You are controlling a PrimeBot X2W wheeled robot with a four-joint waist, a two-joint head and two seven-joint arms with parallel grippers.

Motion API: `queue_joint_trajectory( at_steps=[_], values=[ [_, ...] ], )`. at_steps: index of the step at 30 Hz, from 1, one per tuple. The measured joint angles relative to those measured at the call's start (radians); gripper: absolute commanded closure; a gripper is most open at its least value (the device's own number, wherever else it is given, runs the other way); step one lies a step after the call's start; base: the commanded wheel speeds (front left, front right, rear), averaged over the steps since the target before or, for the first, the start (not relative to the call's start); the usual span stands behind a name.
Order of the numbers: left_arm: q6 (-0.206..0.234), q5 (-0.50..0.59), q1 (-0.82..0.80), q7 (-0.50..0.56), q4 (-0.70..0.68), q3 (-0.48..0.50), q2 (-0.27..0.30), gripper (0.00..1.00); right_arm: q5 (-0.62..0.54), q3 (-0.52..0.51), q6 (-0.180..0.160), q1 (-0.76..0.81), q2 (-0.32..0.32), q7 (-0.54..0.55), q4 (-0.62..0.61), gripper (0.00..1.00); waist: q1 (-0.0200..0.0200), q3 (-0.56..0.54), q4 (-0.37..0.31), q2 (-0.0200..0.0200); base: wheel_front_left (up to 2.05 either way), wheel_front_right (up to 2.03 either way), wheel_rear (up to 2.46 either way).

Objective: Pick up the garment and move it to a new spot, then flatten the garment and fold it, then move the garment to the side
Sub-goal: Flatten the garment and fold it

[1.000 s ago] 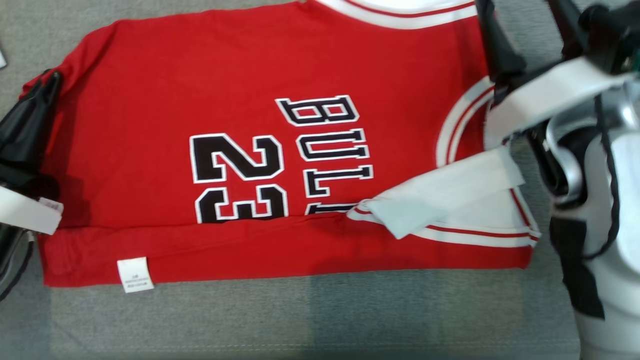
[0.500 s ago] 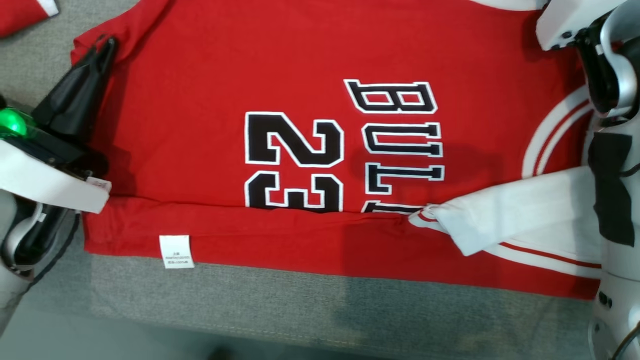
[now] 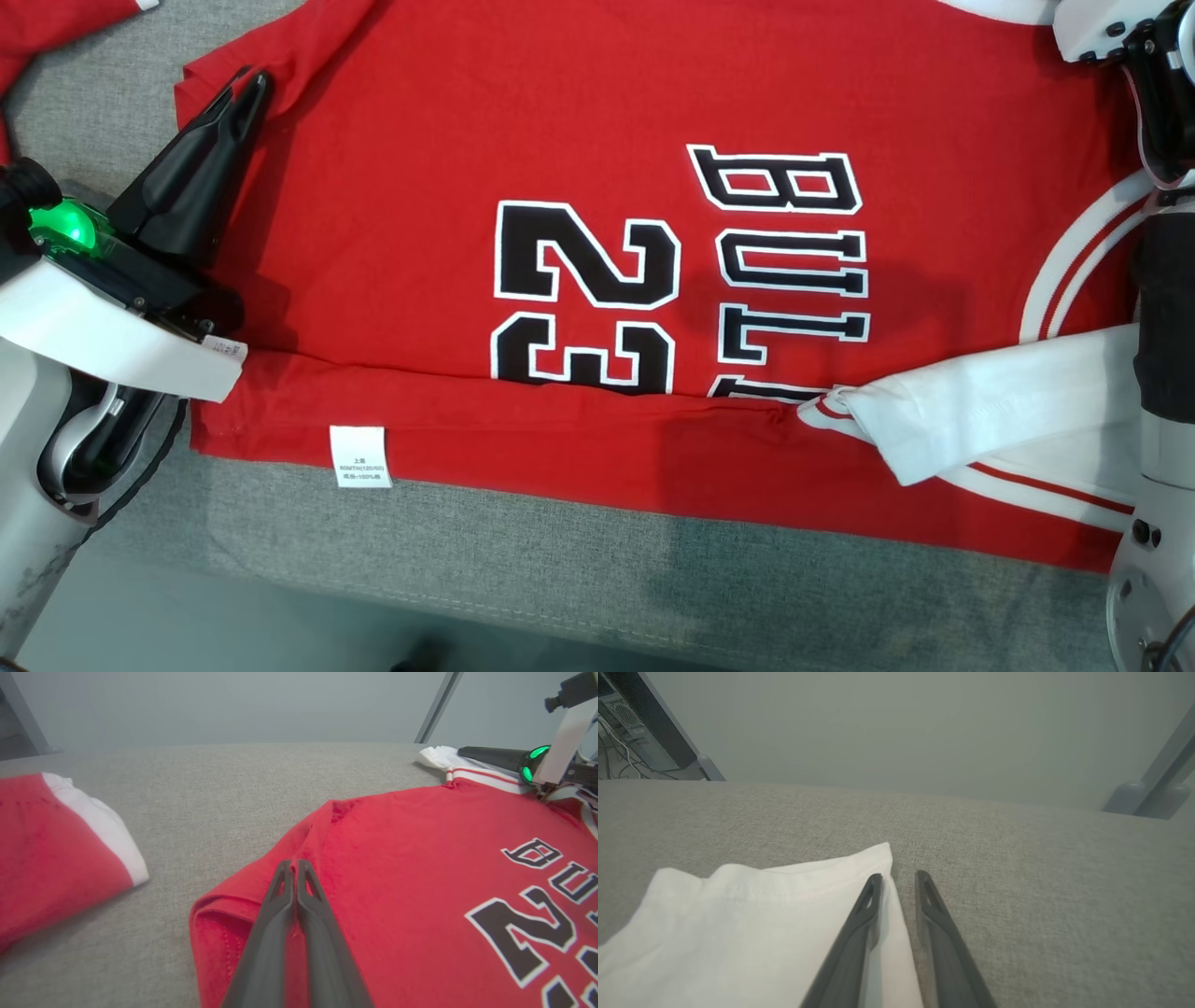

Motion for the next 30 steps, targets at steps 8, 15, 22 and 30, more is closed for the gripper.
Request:
queue_joint_trajectory(
  at_steps=[8,15,22,30],
  values=[
    [0.000,0.000,0.000,0.000,0.002,-0.009,0.002,1.00,0.049,-0.010,0.000,-0.022,0.001,-0.035,0.079,1.00,0.0000,-0.008,-0.008,0.0000,0.00,0.00,0.00],
    [0.000,0.000,0.000,0.000,0.016,-0.009,0.016,1.00,0.098,0.030,0.000,-0.026,-0.001,-0.098,0.121,1.00,0.0000,-0.026,-0.031,0.0000,0.00,0.00,0.00],
    [0.000,-0.002,0.007,0.000,0.033,0.005,0.025,1.00,0.153,0.090,0.000,0.018,-0.002,-0.124,0.092,1.00,0.0000,-0.055,-0.065,0.0000,0.00,0.00,0.00],
    [0.000,-0.004,0.020,0.000,0.031,0.006,0.030,1.00,0.158,0.079,0.000,0.058,-0.002,-0.101,0.060,0.00,0.0000,-0.063,-0.069,0.0000,0.00,0.00,0.00]
  ],
)
